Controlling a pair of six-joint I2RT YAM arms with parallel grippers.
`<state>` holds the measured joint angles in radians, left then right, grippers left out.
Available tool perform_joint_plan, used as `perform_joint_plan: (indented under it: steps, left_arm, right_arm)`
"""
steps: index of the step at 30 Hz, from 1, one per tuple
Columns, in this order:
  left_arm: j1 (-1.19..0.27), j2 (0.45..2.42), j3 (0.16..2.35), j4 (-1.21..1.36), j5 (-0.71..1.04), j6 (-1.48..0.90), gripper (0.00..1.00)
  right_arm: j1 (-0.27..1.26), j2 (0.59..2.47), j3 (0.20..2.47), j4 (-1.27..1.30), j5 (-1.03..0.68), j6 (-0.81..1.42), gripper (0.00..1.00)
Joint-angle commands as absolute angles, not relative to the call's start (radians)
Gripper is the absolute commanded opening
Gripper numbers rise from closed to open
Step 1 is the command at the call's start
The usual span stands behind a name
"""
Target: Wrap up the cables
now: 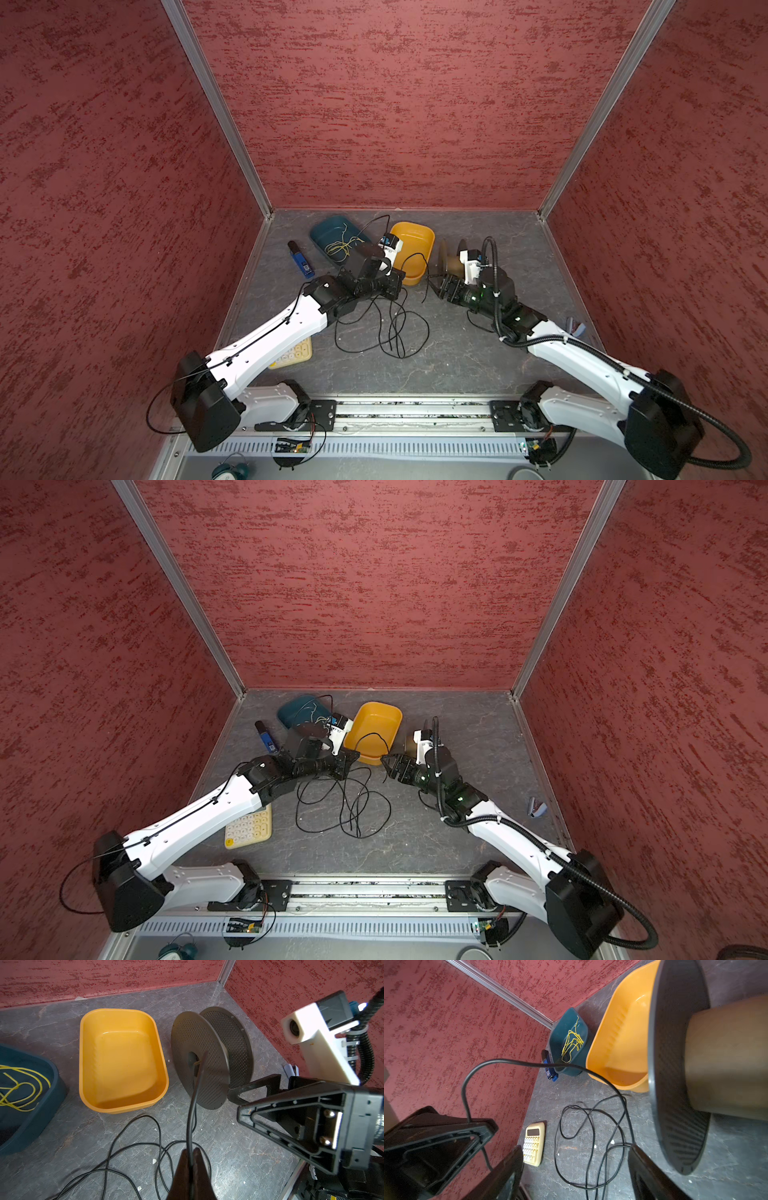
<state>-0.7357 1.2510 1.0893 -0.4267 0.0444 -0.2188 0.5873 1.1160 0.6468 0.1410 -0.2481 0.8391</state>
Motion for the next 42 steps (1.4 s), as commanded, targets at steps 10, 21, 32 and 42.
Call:
perform_joint_plan:
  steps: [10,21,32,42]
  left_arm:
    - [-0.862,1.239,1.036,-0.339,-0.180,-0.125,0.00]
    - [-1.025,1.192,0.951,-0.240,-0.294,-0.014,0.01]
    - [-1.086,1.165,0.883,-0.171,-0.281,0.049,0.15]
    - [-1.048,1.134,0.917,-0.191,-0.137,0.047,0.82]
  right_arm:
    - [0.588,1.072,0.574,0.540,-0.419,1.183,0.83]
    - [0.591,1.150,0.580,0.643,-0.387,1.232,0.72]
    - [0.591,1.061,0.525,0.543,-0.334,1.183,0.07]
    - [0.570,0.864,0.552,0.114,-0.373,0.999,0.00]
